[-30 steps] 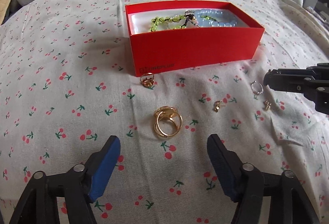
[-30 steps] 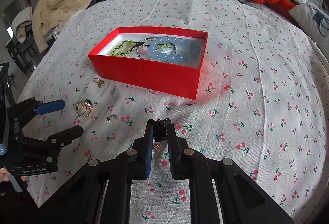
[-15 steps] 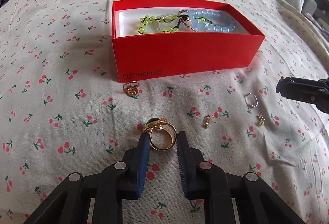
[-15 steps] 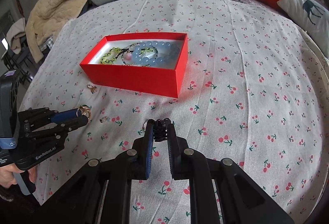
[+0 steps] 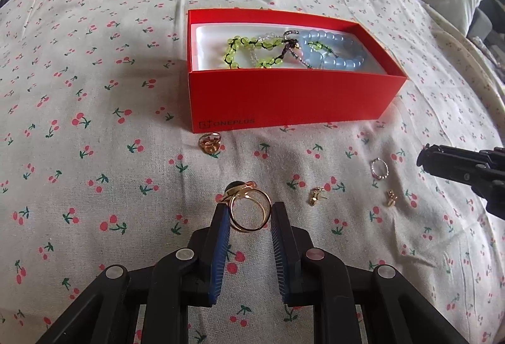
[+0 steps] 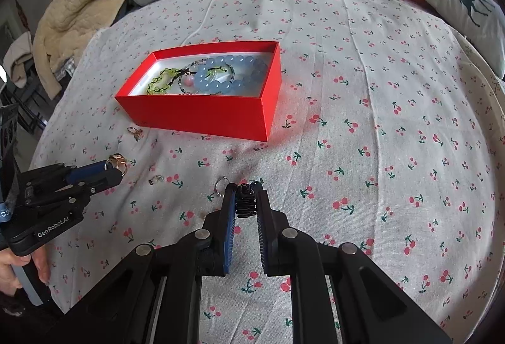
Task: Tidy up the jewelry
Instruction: 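Carry the gold ring with the left tool over the box while the right tool carries the black ring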
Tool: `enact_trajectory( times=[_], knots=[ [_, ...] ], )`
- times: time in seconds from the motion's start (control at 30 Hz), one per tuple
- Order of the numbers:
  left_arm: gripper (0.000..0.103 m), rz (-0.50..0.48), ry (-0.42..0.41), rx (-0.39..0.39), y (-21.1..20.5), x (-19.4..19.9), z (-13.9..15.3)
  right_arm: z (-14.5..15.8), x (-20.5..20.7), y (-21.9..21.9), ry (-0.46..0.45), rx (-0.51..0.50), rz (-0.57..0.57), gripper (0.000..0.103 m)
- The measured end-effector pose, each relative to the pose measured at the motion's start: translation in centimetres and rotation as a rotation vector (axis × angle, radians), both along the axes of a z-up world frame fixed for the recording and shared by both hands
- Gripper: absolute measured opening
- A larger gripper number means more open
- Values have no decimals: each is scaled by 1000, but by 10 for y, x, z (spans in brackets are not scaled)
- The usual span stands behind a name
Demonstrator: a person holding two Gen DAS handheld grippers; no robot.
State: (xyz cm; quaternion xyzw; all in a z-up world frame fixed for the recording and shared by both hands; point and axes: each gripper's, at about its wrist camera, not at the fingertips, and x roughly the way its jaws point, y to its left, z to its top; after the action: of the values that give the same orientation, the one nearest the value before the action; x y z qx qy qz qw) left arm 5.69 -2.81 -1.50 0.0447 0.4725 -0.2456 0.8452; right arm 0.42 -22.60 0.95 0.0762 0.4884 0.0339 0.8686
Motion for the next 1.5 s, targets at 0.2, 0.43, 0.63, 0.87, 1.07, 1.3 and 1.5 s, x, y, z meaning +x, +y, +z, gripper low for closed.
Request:
enact_trajectory(
  times=[0.2,0.43,0.63,0.87,1.07,1.3,1.5],
  knots=[
    [21,11,15,-43,6,2,17,9,3,5,-13,24,-4,14],
    [21,37,31,-87,15,7,36,26,9,10,-46,56,-20,14],
    [21,55,71,-171,18,11,51,43,10,17,-88,-11,-17,14],
    [21,55,30,-175,15,34,66,49,23,13,-83,68,-57,14],
    [21,25,11,-172,9,50,69,54,32,14,-117,61,-60,14],
    [21,24,4,-191,0,73,63,44,52,-4,-114,119,-113,14],
    [21,12,23,-171,-17,84,45,35,66,-11,-130,144,-135,14]
  ],
)
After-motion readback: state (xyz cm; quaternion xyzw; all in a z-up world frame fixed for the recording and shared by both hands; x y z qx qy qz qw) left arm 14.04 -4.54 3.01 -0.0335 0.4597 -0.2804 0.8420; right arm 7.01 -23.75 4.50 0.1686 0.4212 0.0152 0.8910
